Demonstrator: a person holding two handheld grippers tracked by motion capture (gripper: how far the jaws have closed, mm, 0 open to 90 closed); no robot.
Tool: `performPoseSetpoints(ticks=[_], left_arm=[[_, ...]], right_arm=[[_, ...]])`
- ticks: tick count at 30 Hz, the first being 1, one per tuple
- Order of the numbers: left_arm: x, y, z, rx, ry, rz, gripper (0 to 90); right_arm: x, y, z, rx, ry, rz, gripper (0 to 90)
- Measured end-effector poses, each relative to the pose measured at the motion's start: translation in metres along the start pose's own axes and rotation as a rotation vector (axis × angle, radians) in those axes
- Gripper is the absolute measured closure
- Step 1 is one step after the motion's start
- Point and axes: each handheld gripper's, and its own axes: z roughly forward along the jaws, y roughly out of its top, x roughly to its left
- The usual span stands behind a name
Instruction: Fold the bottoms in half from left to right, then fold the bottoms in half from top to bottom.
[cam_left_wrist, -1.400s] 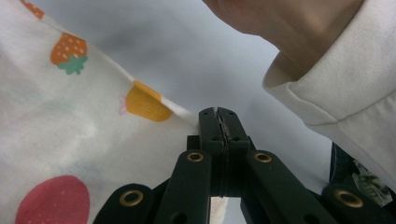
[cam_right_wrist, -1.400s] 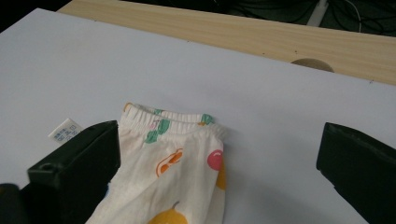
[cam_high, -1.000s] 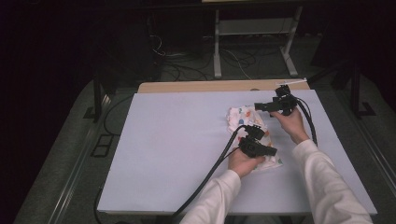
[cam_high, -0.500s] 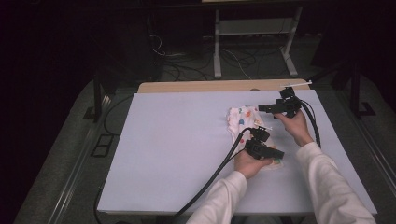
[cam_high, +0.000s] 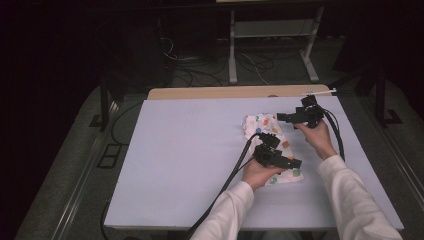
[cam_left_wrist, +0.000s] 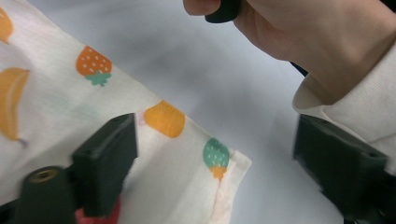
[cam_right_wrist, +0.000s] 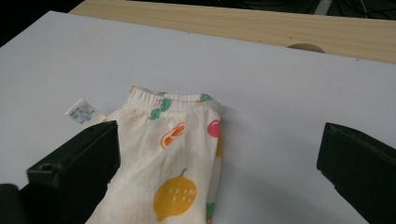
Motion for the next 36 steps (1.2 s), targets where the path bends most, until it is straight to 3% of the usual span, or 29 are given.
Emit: performPoseSetpoints(ticks=[3,5,16,21,27,36], left_arm=[[0.003,0.0,-0.008,-0.003,0.015,0.016,0.0],[0.005,0.0,-0.014,-0.018,0.037,0.034,0.0],[0.024,0.01,-0.044,-0.096,0.132,0.042,0.0],[0.034,0.017,-0.057,-0.124,0.153,0.037,0.0],[0.043,0.021,-0.066,-0.102,0.172,0.064,0.0],[0.058,0.027,-0.077,-0.112,0.179,0.041,0.2]], right_arm=[[0.002,-0.002,0.0,-0.004,0.014,-0.001,0.0],[0.004,-0.003,-0.001,-0.003,0.017,-0.005,0.0],[0.008,-0.005,-0.004,-0.003,0.031,-0.018,0.0],[0.006,-0.007,-0.005,-0.002,0.037,-0.017,0.0],[0.004,-0.008,-0.005,0.006,0.04,-0.017,0.0],[0.003,-0.008,-0.003,0.016,0.047,-0.018,0.0]])
